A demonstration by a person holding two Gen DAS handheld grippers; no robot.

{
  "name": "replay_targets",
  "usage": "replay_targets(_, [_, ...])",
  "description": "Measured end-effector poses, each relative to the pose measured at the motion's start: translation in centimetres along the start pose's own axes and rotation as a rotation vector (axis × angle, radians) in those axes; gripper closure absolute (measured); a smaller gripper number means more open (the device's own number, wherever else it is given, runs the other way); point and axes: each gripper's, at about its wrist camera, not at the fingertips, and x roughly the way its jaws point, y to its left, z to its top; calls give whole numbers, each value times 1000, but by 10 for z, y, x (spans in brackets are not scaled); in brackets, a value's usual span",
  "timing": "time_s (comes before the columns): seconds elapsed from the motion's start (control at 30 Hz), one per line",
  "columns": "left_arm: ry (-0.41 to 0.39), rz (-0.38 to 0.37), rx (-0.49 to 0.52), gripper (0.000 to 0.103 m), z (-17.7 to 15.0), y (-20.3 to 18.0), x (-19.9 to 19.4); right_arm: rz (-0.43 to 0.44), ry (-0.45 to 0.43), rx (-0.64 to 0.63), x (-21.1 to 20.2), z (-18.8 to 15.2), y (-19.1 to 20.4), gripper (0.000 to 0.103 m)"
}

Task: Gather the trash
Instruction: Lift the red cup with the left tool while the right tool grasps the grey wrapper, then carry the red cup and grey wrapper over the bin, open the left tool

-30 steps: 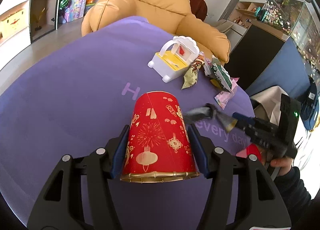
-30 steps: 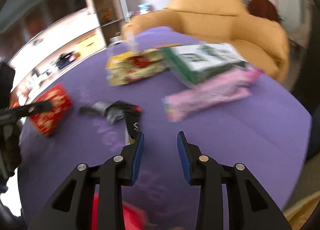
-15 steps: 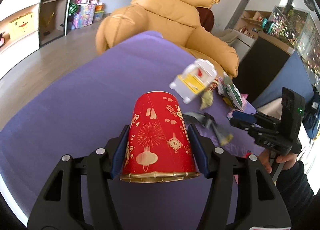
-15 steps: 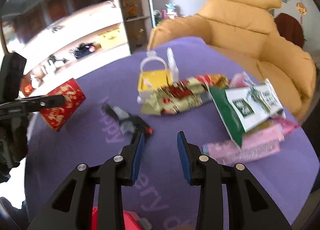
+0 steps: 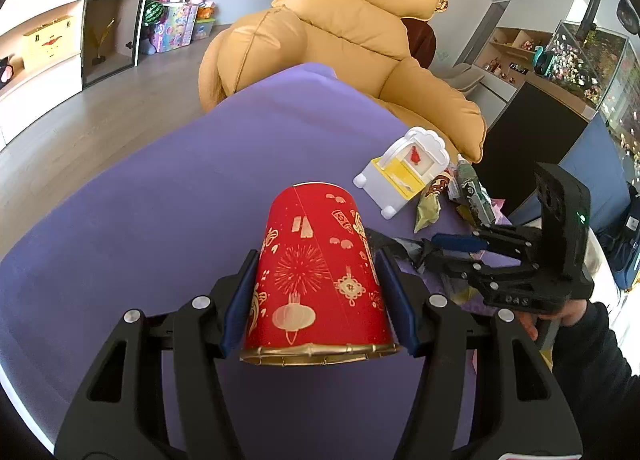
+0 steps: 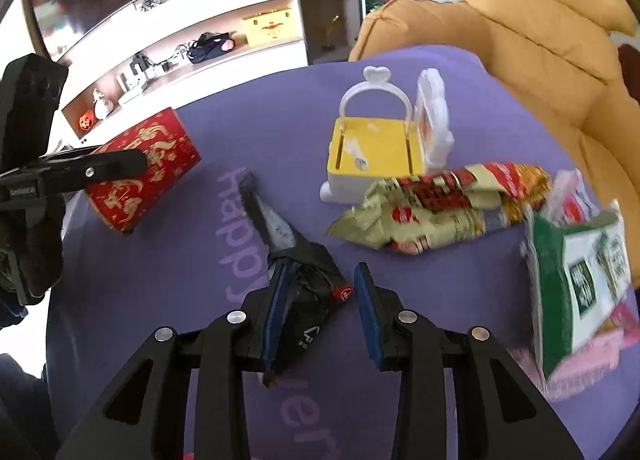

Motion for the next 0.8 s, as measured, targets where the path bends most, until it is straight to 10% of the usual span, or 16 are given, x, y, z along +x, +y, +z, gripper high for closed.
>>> replay_targets(0.8, [29, -107, 218, 48, -15, -133, 13, -347, -255, 470, -146, -122, -6, 78])
